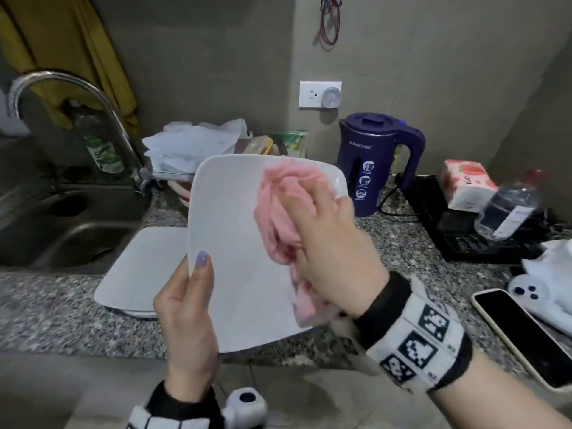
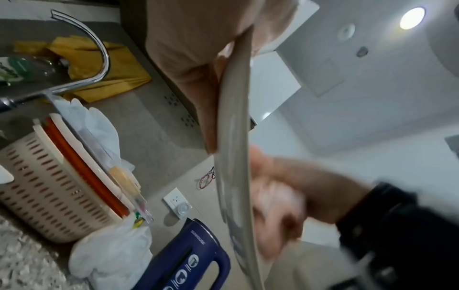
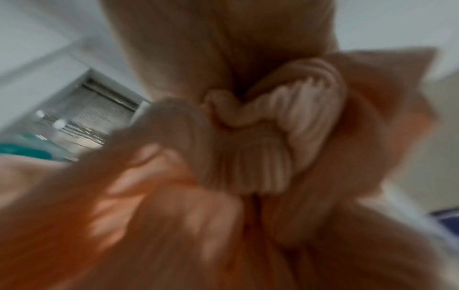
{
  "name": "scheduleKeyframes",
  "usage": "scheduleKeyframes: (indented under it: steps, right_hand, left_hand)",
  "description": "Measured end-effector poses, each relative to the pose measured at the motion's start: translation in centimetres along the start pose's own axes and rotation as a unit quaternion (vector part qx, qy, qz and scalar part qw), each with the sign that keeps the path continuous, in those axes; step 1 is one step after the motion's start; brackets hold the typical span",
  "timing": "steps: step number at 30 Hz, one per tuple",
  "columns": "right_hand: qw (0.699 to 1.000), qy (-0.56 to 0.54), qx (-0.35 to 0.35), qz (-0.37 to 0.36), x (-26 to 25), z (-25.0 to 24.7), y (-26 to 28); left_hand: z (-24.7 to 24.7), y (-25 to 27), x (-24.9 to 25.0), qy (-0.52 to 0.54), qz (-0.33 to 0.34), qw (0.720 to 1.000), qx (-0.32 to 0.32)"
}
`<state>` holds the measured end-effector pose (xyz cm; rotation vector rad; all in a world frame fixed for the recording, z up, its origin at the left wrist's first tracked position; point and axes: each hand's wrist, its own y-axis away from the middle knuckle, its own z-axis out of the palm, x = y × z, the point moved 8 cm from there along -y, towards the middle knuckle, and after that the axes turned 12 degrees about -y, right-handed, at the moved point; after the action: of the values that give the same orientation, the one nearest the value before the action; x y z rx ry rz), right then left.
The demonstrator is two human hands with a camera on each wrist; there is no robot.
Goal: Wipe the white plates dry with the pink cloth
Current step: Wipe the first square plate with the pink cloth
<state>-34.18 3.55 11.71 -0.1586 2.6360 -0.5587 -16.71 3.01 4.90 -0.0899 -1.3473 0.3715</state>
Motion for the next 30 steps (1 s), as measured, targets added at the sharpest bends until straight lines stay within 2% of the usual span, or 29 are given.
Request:
scheduleKeyframes:
  steps: [2, 3, 5, 7, 8, 10, 12, 14, 15, 16, 17, 18, 19, 20, 21, 22, 23, 25, 27, 29, 30]
  right_hand:
    - [0.998, 0.032, 0.005, 0.055, 3.4, -1.0, 0.5]
    - [0.999, 0.026, -0.006, 0.044, 3.2, -0.6, 1.5]
    - [0.996, -0.009, -0.091, -0.017, 0.2, 2.6, 4.8]
    - [0.985, -0.002, -0.134, -0.105, -3.3, 5.7, 7.8]
    - [0.983, 0.002, -0.142, -0.118, -3.8, 6.5, 8.3]
    - [0.992, 0.012, -0.095, -0.079, -2.0, 5.1, 7.0]
    - [1.000, -0.002, 0.000, 0.006, 2.6, 2.3, 5.5]
    - [0.988, -0.124, 0.040, 0.081, 7.3, 0.2, 4.9]
    - [0.970, -0.212, 0.049, 0.109, 8.9, -0.4, 4.7]
    - [0.938, -0.314, 0.051, 0.134, 9.9, -0.7, 4.8]
    - [0.886, -0.433, 0.039, 0.159, 10.4, -0.4, 4.9]
    - [0.817, -0.547, 0.016, 0.181, 10.5, 0.2, 5.1]
    - [0.756, -0.621, -0.010, 0.208, 10.6, 0.9, 5.6]
    - [0.710, -0.664, -0.043, 0.231, 10.2, 1.5, 6.0]
    - [0.682, -0.683, -0.068, 0.252, 10.0, 1.8, 6.4]
    - [0.671, -0.686, -0.084, 0.269, 9.8, 1.8, 6.7]
    - [0.676, -0.677, -0.086, 0.278, 10.1, 1.6, 6.7]
    - [0.707, -0.648, -0.055, 0.278, 10.3, 0.3, 6.3]
    - [0.729, -0.624, -0.030, 0.279, 10.5, -1.0, 6.3]
    - [0.732, -0.620, -0.028, 0.282, 10.7, -1.6, 6.6]
    - [0.728, -0.622, -0.028, 0.287, 10.7, -1.6, 6.8]
  left_hand:
    - [0.3, 0.2, 0.3, 0.011, -0.002, 1.000, 0.003]
    - [0.3, 0.2, 0.2, 0.014, -0.004, 1.000, 0.007]
    - [0.3, -0.1, 0.0, 0.012, -0.007, 1.000, 0.017]
    - [0.2, -0.4, -0.2, -0.001, -0.008, 1.000, 0.012]
    - [0.1, -0.5, -0.2, -0.005, -0.006, 1.000, 0.006]
    - [-0.2, -0.4, 0.1, -0.004, -0.002, 1.000, -0.003]
    - [-0.4, -0.2, 0.8, -0.006, 0.009, 1.000, -0.009]
    - [-0.6, 0.1, 1.2, 0.000, 0.017, 1.000, -0.008]
    - [-0.7, 0.1, 1.1, 0.005, 0.013, 1.000, -0.005]
    - [-0.8, 0.1, 0.9, 0.014, 0.004, 1.000, -0.002]
    - [-0.9, 0.1, 0.6, 0.026, -0.005, 1.000, -0.002]
    - [-1.1, 0.0, 0.3, 0.034, -0.016, 0.999, -0.002]
    - [-1.1, -0.1, 0.1, 0.033, -0.023, 0.999, -0.008]
    - [-0.9, -0.2, 0.3, 0.024, -0.022, 0.999, -0.022]
    - [-0.7, -0.3, 0.4, 0.004, -0.015, 0.999, -0.034]
    - [-0.5, -0.4, 0.6, -0.029, -0.007, 0.998, -0.046]
    - [-0.3, -0.5, 0.4, -0.061, -0.004, 0.997, -0.057]
    - [0.2, -0.6, -0.1, -0.096, -0.025, 0.991, -0.095]
    - [0.9, -0.6, -1.5, -0.063, -0.108, 0.982, -0.141]
    - [1.6, 0.0, -2.4, -0.010, -0.193, 0.964, -0.180]
    - [1.9, 0.1, -2.5, -0.002, -0.206, 0.959, -0.195]
